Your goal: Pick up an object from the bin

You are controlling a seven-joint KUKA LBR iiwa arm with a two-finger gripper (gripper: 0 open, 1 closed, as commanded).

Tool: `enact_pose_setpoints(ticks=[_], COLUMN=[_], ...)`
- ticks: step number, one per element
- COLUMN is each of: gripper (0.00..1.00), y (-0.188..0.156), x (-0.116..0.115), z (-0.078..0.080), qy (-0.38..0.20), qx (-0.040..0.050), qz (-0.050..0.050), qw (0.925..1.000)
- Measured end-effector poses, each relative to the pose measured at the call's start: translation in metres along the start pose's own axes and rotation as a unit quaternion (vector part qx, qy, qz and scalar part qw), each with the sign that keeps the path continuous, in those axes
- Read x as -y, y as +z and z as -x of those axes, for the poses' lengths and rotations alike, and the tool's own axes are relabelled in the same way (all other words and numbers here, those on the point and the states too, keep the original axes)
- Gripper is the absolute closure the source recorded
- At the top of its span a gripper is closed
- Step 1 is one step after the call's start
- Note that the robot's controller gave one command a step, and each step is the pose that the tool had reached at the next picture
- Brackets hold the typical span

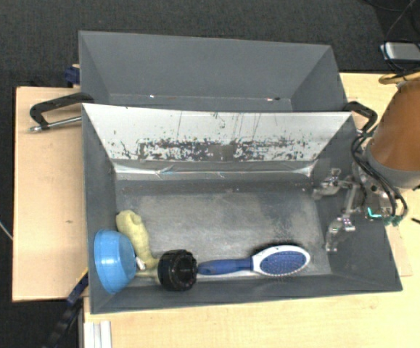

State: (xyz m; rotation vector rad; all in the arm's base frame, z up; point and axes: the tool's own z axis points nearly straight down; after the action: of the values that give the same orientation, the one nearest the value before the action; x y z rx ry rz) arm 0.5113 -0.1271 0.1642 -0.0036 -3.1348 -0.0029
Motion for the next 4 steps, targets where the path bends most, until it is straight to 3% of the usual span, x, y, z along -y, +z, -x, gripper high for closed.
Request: enact_pose_setpoints(ticks=[1, 2, 3, 4], gripper=[0.0, 0.0, 0.0, 0.0], y=[0.093, 0.091, 0.091, 0.091], x=[-0.034, -0.066, -0.095, -0.159], z=[0.002, -0.005, -0.012, -0.013], qy=[-0.115, -0.019, -0.023, -0.091], qx=[0.0056, 0.0079, 0.0098, 0.01], qz=[-0.001, -0.003, -0.003, -0.003], qw=[0.9934, 0.9998, 0.9997, 0.9958])
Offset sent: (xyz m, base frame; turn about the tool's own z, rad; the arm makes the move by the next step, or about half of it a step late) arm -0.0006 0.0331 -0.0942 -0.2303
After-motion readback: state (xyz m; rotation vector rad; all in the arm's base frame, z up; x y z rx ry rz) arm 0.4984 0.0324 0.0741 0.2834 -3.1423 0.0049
